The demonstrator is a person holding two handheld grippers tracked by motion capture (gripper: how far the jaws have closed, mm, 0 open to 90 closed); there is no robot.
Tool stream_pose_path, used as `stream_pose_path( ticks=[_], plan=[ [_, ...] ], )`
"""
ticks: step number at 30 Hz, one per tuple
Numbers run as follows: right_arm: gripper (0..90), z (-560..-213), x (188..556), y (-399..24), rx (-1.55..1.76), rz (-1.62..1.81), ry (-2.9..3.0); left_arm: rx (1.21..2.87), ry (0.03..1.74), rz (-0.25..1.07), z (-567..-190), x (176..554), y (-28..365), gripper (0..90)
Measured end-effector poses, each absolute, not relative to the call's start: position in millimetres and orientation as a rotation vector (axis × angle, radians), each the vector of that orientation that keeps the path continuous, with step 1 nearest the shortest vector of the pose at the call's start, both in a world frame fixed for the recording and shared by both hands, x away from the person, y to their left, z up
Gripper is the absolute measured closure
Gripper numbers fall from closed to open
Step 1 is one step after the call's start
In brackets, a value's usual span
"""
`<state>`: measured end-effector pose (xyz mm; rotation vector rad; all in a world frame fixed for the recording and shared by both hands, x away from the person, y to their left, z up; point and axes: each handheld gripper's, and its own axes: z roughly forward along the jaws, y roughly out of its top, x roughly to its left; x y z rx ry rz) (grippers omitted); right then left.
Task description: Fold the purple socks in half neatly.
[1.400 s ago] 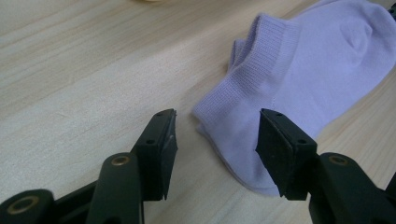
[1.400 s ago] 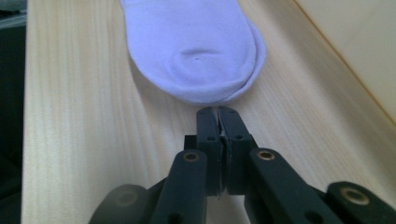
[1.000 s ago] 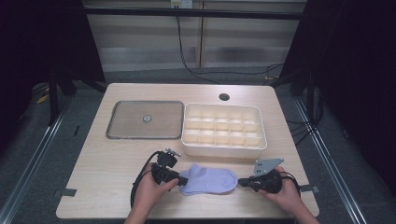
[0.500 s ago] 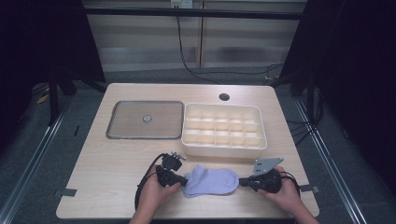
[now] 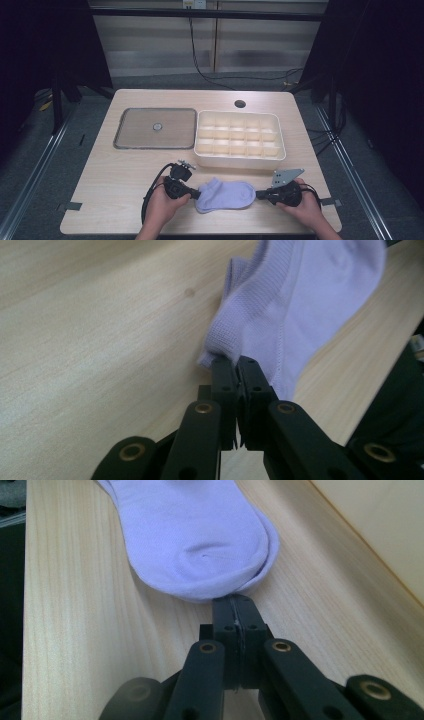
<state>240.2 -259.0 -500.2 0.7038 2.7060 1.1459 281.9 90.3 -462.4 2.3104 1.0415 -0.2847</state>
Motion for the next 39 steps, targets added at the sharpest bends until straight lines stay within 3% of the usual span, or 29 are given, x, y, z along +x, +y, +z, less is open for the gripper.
stream_pose_path(
  ticks=[39],
  plan=[
    [90.0, -500.8, 239.5, -254.0, 0.685, 1.157, 2.703, 2.262, 0.945, -0.32, -431.6, 281.8, 74.4, 88.0]
  ],
)
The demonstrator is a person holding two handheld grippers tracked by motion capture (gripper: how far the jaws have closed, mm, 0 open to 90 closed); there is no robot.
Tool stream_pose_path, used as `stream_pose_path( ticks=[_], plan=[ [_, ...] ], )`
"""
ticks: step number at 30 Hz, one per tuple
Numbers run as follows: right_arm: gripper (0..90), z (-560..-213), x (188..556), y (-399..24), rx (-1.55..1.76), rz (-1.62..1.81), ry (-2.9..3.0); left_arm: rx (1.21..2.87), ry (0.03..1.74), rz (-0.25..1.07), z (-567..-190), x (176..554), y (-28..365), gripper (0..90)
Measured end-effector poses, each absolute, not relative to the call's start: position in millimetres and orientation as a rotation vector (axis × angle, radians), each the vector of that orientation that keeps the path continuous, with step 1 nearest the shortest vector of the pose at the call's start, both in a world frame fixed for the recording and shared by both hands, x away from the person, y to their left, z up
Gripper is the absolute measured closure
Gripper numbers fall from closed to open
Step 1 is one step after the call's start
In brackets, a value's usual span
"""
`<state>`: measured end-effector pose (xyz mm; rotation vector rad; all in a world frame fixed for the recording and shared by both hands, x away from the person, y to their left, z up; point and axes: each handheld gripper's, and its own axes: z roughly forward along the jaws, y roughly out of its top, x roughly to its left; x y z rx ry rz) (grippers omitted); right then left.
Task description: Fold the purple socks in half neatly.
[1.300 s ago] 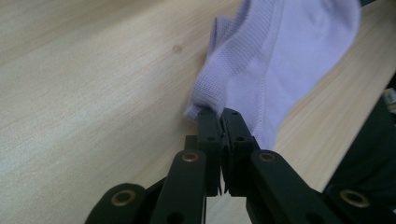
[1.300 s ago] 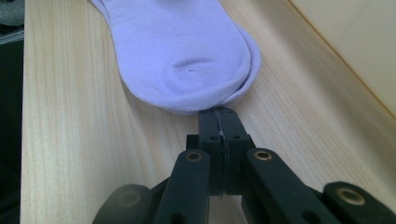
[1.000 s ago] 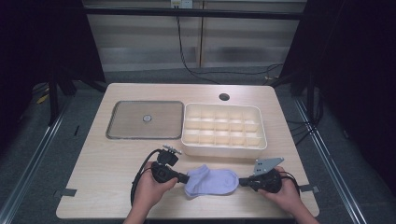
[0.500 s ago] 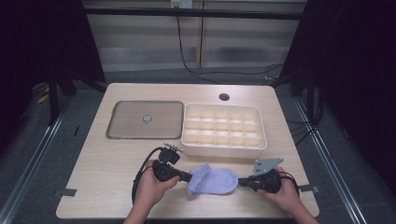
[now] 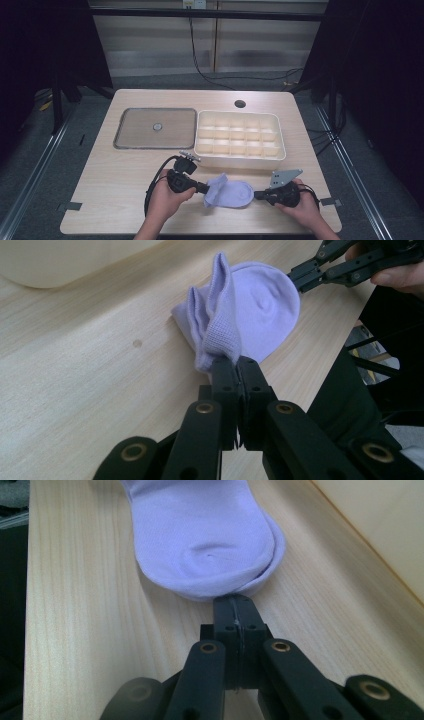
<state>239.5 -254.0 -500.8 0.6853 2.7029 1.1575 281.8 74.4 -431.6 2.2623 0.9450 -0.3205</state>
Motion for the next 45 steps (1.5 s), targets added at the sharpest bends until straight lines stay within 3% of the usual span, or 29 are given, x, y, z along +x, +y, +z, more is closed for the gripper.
stream_pose_path(
  ticks=[45],
  plan=[
    [90.0, -501.3, 240.3, -247.9, 0.664, 1.173, 2.712, 2.315, 0.888, -0.309, -426.0, 285.9, 38.4, 88.1]
  ],
)
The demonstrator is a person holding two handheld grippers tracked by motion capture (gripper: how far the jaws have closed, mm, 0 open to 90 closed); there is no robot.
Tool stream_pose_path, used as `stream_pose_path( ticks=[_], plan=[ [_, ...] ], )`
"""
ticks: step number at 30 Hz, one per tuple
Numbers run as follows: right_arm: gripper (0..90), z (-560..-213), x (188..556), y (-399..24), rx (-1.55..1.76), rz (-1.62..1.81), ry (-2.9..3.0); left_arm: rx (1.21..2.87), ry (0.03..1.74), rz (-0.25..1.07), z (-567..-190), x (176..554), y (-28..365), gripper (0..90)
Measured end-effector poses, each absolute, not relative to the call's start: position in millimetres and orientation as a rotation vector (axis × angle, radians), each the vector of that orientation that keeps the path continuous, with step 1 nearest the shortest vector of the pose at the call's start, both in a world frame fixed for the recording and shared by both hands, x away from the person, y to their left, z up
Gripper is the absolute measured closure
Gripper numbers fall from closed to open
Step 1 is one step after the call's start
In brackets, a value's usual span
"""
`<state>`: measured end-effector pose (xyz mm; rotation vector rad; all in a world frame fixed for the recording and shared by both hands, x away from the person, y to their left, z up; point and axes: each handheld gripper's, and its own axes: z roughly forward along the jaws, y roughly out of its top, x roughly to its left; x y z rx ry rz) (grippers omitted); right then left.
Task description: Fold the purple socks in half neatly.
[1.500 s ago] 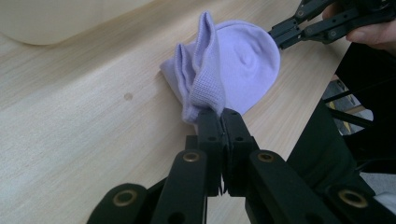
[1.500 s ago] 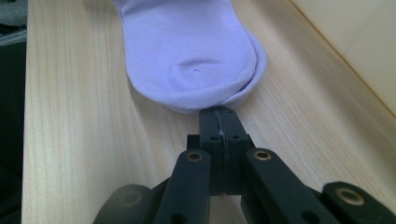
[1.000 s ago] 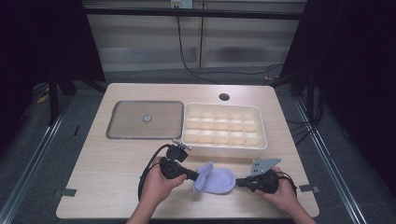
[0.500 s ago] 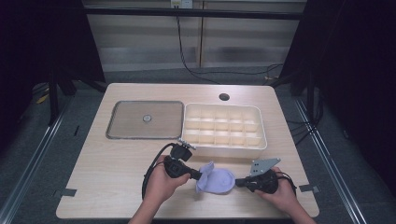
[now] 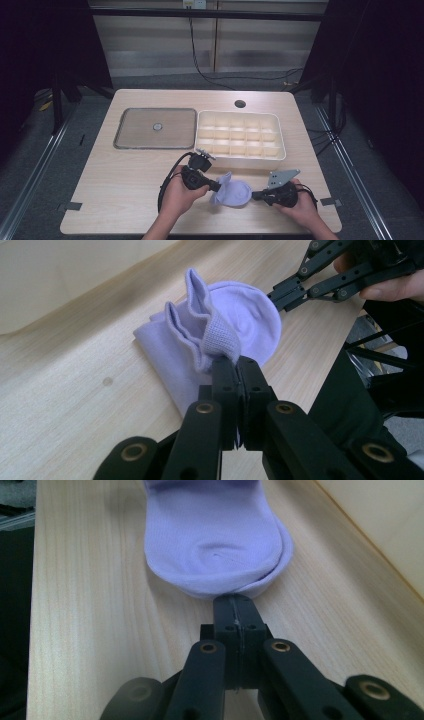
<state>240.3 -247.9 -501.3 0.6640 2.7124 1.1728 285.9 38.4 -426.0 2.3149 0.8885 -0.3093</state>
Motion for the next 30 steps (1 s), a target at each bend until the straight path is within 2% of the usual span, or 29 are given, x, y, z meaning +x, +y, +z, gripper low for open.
stream_pose_path(
  ticks=[30],
  plan=[
    [90.0, -501.2, 241.9, -244.2, 0.668, 1.171, 2.721, 2.345, 0.85, -0.312, -431.1, 287.9, 14.9, 88.1]
  ],
)
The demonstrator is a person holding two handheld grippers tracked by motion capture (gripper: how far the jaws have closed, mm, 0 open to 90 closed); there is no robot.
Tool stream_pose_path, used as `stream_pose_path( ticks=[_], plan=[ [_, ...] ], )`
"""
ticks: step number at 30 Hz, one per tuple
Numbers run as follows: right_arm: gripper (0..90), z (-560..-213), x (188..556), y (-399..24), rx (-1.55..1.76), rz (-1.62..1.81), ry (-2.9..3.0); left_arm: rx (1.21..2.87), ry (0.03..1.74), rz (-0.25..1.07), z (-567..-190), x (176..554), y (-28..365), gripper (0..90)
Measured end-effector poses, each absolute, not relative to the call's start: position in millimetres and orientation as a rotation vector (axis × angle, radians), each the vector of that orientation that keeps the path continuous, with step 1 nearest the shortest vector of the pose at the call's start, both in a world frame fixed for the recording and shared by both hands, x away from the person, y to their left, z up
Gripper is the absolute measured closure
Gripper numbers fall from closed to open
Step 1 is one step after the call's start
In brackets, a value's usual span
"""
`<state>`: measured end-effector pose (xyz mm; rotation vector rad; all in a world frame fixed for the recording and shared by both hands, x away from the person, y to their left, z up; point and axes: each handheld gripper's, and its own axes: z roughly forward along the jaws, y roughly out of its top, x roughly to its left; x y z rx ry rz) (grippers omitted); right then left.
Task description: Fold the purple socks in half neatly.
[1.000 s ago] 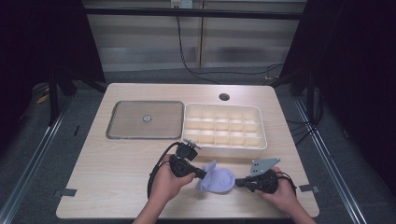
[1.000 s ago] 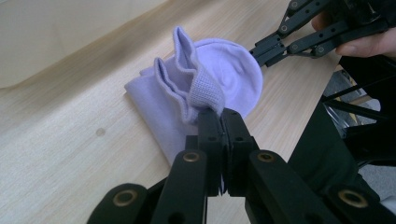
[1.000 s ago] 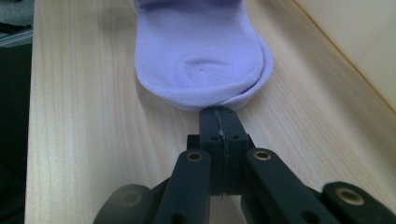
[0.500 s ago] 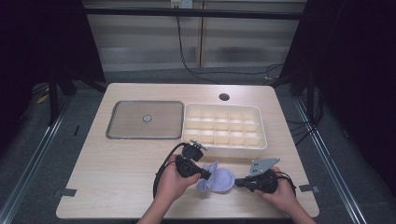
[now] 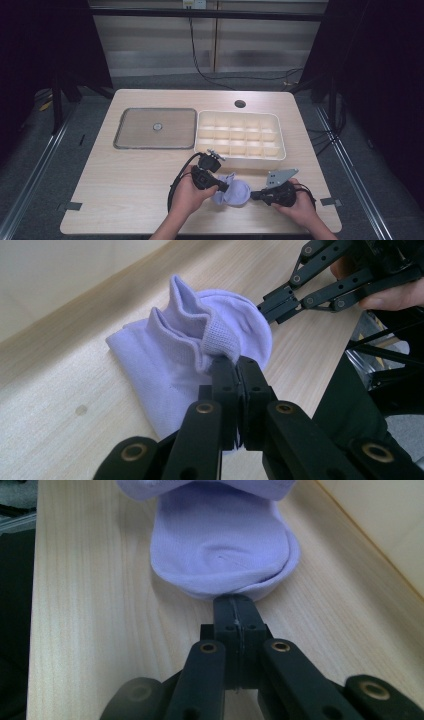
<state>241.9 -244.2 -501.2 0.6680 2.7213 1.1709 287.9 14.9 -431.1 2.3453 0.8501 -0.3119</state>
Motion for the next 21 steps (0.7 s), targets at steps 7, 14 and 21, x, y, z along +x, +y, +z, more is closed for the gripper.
stream_pose_path(
  ticks=[7, 14, 21],
  plan=[
    [90.0, -501.1, 241.9, -243.9, 0.67, 1.17, 2.72, 2.358, 0.828, -0.312, -430.8, 287.4, 5.6, 88.1],
    [90.0, -501.2, 241.6, -243.8, 0.672, 1.17, 2.716, 2.371, 0.827, -0.321, -433.1, 288.3, -1.9, 88.1],
    [90.0, -501.0, 242.4, -243.1, 0.672, 1.168, 2.718, 2.382, 0.806, -0.312, -431.1, 287.7, -7.8, 88.1]
  ],
)
